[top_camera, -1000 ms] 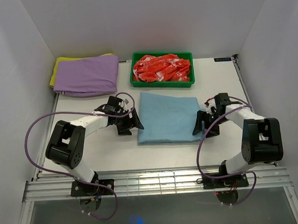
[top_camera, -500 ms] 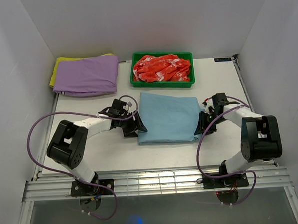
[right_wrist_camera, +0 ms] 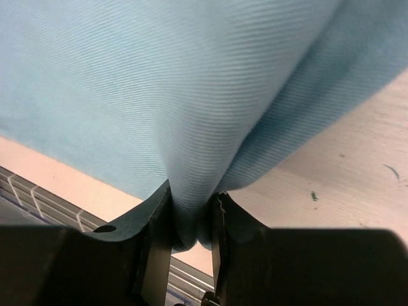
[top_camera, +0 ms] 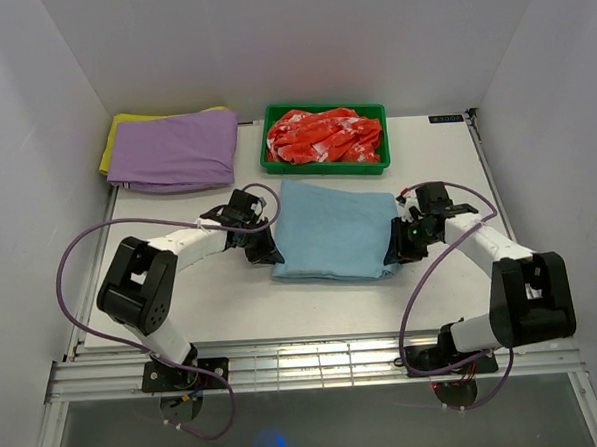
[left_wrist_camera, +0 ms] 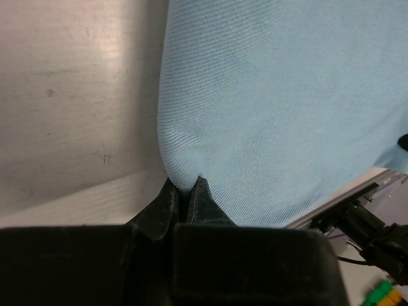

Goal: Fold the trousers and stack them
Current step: Neatly place the folded trousers to the corner

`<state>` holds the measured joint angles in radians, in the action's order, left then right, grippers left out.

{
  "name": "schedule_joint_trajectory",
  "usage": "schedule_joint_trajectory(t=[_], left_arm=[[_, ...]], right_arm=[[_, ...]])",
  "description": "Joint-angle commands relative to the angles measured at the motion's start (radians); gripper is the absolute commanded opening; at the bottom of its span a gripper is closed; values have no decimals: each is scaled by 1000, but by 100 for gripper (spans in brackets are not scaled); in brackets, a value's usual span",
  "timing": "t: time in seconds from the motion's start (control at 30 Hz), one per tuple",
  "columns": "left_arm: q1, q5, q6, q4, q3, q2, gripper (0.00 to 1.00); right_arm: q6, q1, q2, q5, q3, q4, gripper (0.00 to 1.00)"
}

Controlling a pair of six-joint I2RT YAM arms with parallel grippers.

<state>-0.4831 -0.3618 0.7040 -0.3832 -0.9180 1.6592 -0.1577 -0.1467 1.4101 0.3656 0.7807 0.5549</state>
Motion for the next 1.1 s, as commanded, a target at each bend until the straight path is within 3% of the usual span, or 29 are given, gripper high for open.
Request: schedule_joint_trajectory(t=[0.0, 0.27, 0.7, 0.9, 0.97, 1.07], left_arm=[[-9, 101, -81, -77, -62, -128, 0], [-9, 299, -329, -195, -142, -324, 0], [-8, 484, -494, -148, -268, -648, 0], [63, 636, -701, 59, -334, -644, 0], [116, 626, -797, 189, -341, -624, 0], [257, 553, -824, 309, -396, -540, 0]], right_arm=[[-28, -80, -83, -28, 35, -55, 8], [4, -192, -155, -79, 152, -67, 8], [63, -451, -198, -215, 412, -196, 8], [122, -490, 2, -266, 673, -340, 8], [126, -495, 119, -267, 750, -403, 8], [127, -505, 291, -260, 923, -455, 8]])
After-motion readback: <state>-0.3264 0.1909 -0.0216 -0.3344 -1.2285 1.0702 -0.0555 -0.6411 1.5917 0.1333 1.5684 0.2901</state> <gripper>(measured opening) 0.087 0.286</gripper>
